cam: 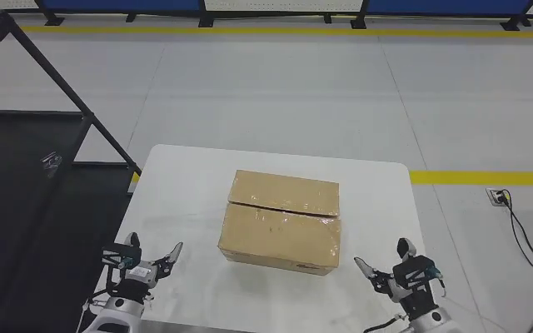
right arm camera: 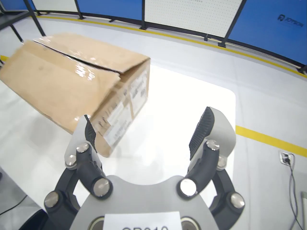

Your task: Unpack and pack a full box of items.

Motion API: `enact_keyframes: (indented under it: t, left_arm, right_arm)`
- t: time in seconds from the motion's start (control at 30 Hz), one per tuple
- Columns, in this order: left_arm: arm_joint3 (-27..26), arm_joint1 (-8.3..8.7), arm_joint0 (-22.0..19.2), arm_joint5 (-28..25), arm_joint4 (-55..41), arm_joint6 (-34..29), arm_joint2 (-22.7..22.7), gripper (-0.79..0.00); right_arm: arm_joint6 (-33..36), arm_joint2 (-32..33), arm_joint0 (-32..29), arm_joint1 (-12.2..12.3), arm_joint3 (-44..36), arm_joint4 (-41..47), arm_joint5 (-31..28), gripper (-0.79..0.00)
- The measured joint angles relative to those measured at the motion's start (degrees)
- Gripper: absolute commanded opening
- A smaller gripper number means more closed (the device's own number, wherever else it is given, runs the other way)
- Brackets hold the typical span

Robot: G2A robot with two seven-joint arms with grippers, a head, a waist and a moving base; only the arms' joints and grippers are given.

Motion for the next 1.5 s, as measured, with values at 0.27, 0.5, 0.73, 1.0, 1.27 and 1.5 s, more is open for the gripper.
enact_keyframes:
  t: [0.27, 0.5, 0.73, 1.0, 1.27, 1.5]
  left_arm:
    - [-1.4, 0.13, 0.1, -2.7, -1.2, -1.0, -0.8, 0.000]
    - [-1.3, 0.09, 0.0, -2.5, -1.4, -1.3, -0.8, 0.000]
    - [-0.8, -0.17, -5.1, -1.6, -5.1, -6.5, 0.2, 0.000]
    - [1.0, -0.17, -6.7, -2.7, -6.0, -7.2, -0.7, 0.000]
    - [0.9, -0.17, -6.3, -3.4, -7.0, -7.2, -0.9, 0.000]
    - [1.0, -0.25, -7.3, -4.6, -8.8, -8.3, -0.1, 0.000]
  right_arm:
    - [6.1, -0.8, 0.2, 0.2, -2.4, 0.2, -3.3, 0.000]
    - [5.8, -1.0, 0.4, 0.2, -2.6, 0.6, -3.5, 0.000]
    - [9.0, -4.0, 6.2, -0.3, -1.2, 8.0, -2.7, 0.000]
    - [13.1, -6.0, 14.9, -1.2, 5.5, 30.9, -3.2, 0.000]
    - [12.7, -5.4, 15.6, -1.1, 6.4, 32.4, -4.6, 0.000]
    - [12.8, -5.3, 16.7, -1.2, 8.4, 35.0, -4.2, 0.000]
